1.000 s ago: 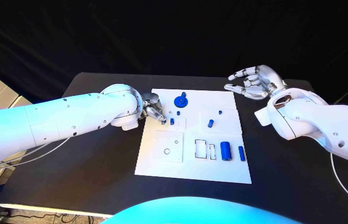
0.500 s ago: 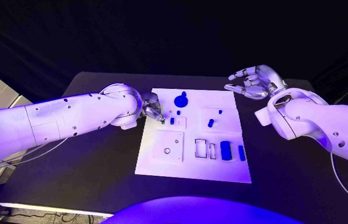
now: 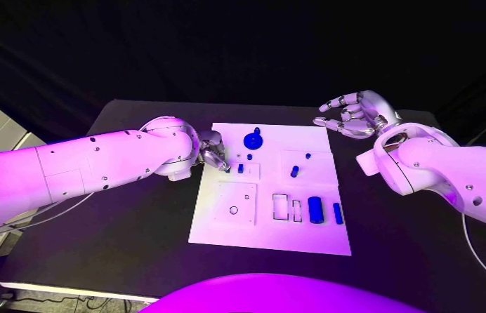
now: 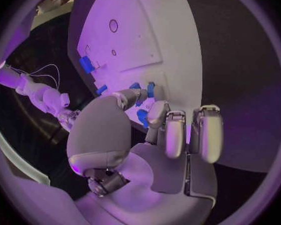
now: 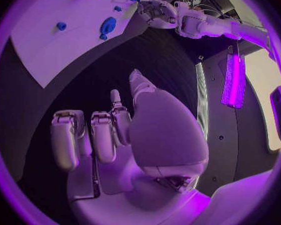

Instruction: Assemble the parts on the task board

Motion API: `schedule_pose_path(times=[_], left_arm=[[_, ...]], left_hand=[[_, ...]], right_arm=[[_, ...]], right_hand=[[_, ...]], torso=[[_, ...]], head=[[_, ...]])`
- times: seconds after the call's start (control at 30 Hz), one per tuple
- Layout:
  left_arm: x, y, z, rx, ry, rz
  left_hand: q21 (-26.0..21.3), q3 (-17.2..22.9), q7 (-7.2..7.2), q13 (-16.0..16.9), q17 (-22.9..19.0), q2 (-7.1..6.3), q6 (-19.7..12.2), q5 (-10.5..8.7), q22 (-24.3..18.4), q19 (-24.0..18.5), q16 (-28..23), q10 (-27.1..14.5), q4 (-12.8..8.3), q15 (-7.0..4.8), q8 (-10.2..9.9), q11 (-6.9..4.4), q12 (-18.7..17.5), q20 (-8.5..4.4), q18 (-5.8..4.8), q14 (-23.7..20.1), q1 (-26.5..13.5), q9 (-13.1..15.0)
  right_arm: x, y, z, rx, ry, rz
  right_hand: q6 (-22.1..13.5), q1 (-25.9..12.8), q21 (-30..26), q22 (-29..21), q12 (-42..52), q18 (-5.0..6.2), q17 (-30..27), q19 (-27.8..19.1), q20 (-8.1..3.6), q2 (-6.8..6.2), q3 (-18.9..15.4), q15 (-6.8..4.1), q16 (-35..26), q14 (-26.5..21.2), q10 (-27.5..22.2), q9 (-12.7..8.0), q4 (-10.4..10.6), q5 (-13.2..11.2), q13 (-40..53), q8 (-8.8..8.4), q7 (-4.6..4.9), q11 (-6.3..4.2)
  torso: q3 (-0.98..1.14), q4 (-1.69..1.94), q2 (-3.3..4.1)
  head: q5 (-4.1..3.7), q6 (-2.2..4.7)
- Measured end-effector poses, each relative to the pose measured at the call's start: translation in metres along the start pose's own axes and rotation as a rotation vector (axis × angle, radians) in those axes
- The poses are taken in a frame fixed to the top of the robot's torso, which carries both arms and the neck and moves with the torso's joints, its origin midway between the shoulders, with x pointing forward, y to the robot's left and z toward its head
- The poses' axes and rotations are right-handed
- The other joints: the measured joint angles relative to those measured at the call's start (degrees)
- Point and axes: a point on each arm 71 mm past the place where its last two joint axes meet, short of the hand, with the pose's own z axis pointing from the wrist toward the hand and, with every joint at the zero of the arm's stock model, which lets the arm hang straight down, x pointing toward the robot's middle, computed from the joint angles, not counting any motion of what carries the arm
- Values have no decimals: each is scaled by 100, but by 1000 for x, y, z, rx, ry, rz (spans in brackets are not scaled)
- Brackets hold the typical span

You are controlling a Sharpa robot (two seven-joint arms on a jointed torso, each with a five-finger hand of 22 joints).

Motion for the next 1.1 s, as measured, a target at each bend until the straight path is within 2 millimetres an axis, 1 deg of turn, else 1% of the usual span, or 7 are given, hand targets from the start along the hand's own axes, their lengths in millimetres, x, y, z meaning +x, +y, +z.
schedule_pose_path(times=[0.13,0.53,0.8,0.87,1.1], left_arm=[[0,0,0,-1,4,2],[0,0,1,-4,4,2],[-2,-2,4,-10,8,2],[-2,-3,5,-12,12,3],[-4,-8,8,-16,28,7]], left_hand=[[0,0,0,0,0,0,0,0,0,0,0,0,0,0,0,0,0,0,0,0,0,0],[0,0,-10,-1,0,0,11,0,-1,0,0,0,0,0,0,1,-1,0,0,0,0,1],[0,0,-12,6,0,0,14,0,-1,0,0,0,0,0,0,1,17,0,0,0,0,3],[0,96,-15,16,0,-1,19,0,-1,0,0,1,-96,1,0,1,17,0,0,0,-1,3],[0,97,-21,56,-1,-2,82,0,-1,0,0,42,-96,1,38,-2,42,0,0,0,-2,5]], right_arm=[[0,0,0,0,0,0],[0,0,0,0,1,0],[1,0,0,0,1,0],[1,0,0,-1,2,1],[1,1,0,-1,3,1]], right_hand=[[0,0,0,-1,0,0,0,0,0,0,0,0,0,0,0,0,0,0,0,0,0,0],[0,0,0,-1,0,0,-1,0,0,0,0,0,0,0,0,0,0,0,0,0,0,0],[0,0,0,-2,0,0,-2,0,0,0,0,0,0,0,0,0,0,0,0,0,0,0],[0,0,0,-2,0,0,-2,0,0,0,0,0,0,0,0,0,0,0,0,0,0,0],[0,0,0,-2,0,0,-2,0,0,0,0,0,0,0,0,0,0,0,0,0,0,0]], torso=[[3,0,0],[3,-5,-1],[7,-7,1],[7,-7,1],[7,-8,2]], head=[[2,-1],[-10,12],[-18,2],[-18,1],[-25,-9]])
